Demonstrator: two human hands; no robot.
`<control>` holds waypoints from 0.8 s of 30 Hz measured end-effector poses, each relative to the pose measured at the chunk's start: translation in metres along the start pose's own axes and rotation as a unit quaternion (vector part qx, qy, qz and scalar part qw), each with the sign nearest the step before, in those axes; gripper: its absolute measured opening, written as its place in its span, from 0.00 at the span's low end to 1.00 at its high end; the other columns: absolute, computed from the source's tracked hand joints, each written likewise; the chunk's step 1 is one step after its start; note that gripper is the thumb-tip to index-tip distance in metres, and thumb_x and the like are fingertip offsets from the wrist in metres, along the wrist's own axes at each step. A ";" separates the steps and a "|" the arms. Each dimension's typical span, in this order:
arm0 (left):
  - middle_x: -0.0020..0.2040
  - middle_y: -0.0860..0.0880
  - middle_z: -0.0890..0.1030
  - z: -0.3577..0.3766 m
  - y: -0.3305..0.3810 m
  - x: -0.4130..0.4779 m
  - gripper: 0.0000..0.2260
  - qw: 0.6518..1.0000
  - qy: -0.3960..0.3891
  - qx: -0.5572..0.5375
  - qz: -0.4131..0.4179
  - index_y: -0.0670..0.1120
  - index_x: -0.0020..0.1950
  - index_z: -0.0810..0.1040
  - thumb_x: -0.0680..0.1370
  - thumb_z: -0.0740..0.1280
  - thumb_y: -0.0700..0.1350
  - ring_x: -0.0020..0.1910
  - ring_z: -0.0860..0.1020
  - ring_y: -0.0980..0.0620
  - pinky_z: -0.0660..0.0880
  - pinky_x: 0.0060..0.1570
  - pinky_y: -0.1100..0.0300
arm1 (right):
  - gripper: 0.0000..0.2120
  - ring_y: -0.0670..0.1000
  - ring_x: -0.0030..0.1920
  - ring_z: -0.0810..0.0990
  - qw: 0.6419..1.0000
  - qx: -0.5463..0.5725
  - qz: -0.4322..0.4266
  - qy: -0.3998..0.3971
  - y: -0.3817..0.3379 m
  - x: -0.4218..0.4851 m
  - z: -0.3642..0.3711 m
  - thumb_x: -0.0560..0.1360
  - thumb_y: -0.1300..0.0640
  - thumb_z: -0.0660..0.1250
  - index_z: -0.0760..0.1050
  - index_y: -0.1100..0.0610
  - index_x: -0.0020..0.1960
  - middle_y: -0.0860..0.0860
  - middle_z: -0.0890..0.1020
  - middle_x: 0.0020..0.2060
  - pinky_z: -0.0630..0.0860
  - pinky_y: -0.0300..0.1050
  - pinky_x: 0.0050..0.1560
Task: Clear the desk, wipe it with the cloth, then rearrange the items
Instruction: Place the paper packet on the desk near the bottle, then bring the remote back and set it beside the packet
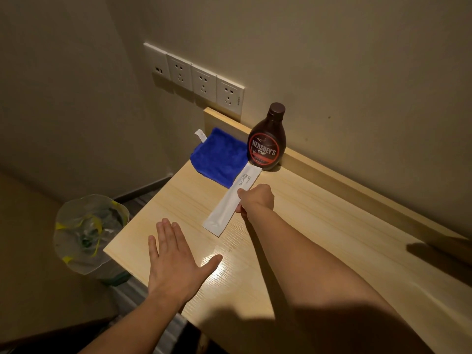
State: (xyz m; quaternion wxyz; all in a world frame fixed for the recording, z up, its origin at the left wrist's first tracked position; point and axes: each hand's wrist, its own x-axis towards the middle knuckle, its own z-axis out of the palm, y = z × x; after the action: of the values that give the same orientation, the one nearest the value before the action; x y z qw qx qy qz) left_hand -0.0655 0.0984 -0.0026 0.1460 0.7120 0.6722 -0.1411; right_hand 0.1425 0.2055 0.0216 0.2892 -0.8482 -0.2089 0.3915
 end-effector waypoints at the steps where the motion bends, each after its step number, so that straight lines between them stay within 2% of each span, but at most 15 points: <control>1: 0.82 0.38 0.28 0.000 0.000 0.000 0.62 1.000 -0.001 0.001 0.001 0.39 0.81 0.29 0.64 0.31 0.85 0.81 0.28 0.38 0.37 0.82 0.38 | 0.11 0.50 0.34 0.86 1.000 -0.001 -0.001 0.000 0.001 0.000 0.001 0.78 0.52 0.75 0.76 0.56 0.52 0.48 0.81 0.32 0.85 0.50 0.49; 3: 0.82 0.38 0.28 0.000 0.000 -0.001 0.61 1.000 0.002 -0.001 0.002 0.39 0.81 0.28 0.65 0.32 0.85 0.81 0.27 0.38 0.37 0.82 0.38 | 0.12 0.47 0.30 0.83 1.000 -0.003 -0.005 0.004 0.003 0.001 0.002 0.78 0.51 0.74 0.76 0.57 0.51 0.48 0.80 0.28 0.84 0.48 0.47; 5: 0.82 0.38 0.27 0.000 0.001 -0.001 0.60 1.000 0.007 -0.005 0.003 0.39 0.80 0.27 0.66 0.33 0.85 0.81 0.27 0.38 0.36 0.82 0.38 | 0.12 0.46 0.29 0.82 1.000 -0.008 -0.010 0.006 0.003 0.001 0.002 0.78 0.50 0.74 0.76 0.56 0.51 0.48 0.80 0.28 0.82 0.46 0.43; 9: 0.82 0.38 0.28 0.002 -0.001 -0.001 0.60 1.000 0.020 -0.013 0.002 0.39 0.81 0.28 0.66 0.34 0.85 0.81 0.28 0.38 0.36 0.82 0.38 | 0.14 0.46 0.27 0.81 0.999 -0.028 -0.024 0.015 0.004 -0.001 0.001 0.78 0.47 0.74 0.75 0.56 0.47 0.50 0.84 0.33 0.73 0.41 0.32; 11: 0.82 0.38 0.29 0.003 -0.002 -0.001 0.61 0.999 0.027 -0.021 0.004 0.39 0.82 0.31 0.67 0.35 0.85 0.81 0.28 0.39 0.35 0.82 0.39 | 0.15 0.46 0.26 0.81 0.999 -0.037 -0.026 0.020 0.006 -0.003 0.000 0.78 0.45 0.74 0.76 0.57 0.49 0.51 0.86 0.37 0.70 0.40 0.29; 14: 0.82 0.38 0.29 0.004 -0.003 0.002 0.60 0.999 0.028 -0.027 0.003 0.39 0.81 0.30 0.67 0.35 0.85 0.82 0.28 0.39 0.34 0.82 0.39 | 0.18 0.47 0.28 0.83 0.998 -0.044 -0.027 0.033 0.012 -0.006 -0.005 0.77 0.43 0.73 0.78 0.58 0.49 0.52 0.86 0.35 0.71 0.40 0.31; 17: 0.83 0.38 0.31 0.006 -0.005 0.006 0.61 0.999 0.027 -0.020 0.002 0.38 0.82 0.32 0.68 0.37 0.85 0.82 0.30 0.39 0.34 0.82 0.39 | 0.20 0.50 0.33 0.84 0.995 -0.075 -0.038 0.058 0.023 -0.015 -0.023 0.78 0.40 0.71 0.80 0.58 0.47 0.52 0.85 0.34 0.67 0.40 0.29; 20: 0.84 0.37 0.34 0.005 -0.009 0.010 0.62 0.999 0.035 -0.019 0.000 0.37 0.83 0.34 0.68 0.36 0.85 0.84 0.32 0.40 0.36 0.82 0.39 | 0.20 0.50 0.35 0.80 0.988 -0.100 -0.086 0.082 0.045 -0.033 -0.059 0.78 0.40 0.71 0.78 0.58 0.46 0.52 0.83 0.37 0.65 0.41 0.30; 24: 0.85 0.36 0.37 0.000 -0.004 -0.003 0.60 0.994 0.085 -0.058 0.045 0.36 0.84 0.37 0.71 0.41 0.83 0.84 0.34 0.41 0.38 0.83 0.41 | 0.18 0.50 0.41 0.78 0.981 -0.087 -0.155 0.084 0.098 -0.062 -0.128 0.78 0.41 0.71 0.76 0.56 0.50 0.50 0.81 0.41 0.70 0.46 0.37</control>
State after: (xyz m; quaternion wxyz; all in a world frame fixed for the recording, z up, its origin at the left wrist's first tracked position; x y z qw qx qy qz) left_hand -0.0694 0.0963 -0.0011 0.1354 0.7412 0.6565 -0.0346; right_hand 0.2182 0.0545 0.0586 0.2874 -0.8576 -0.3458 0.2496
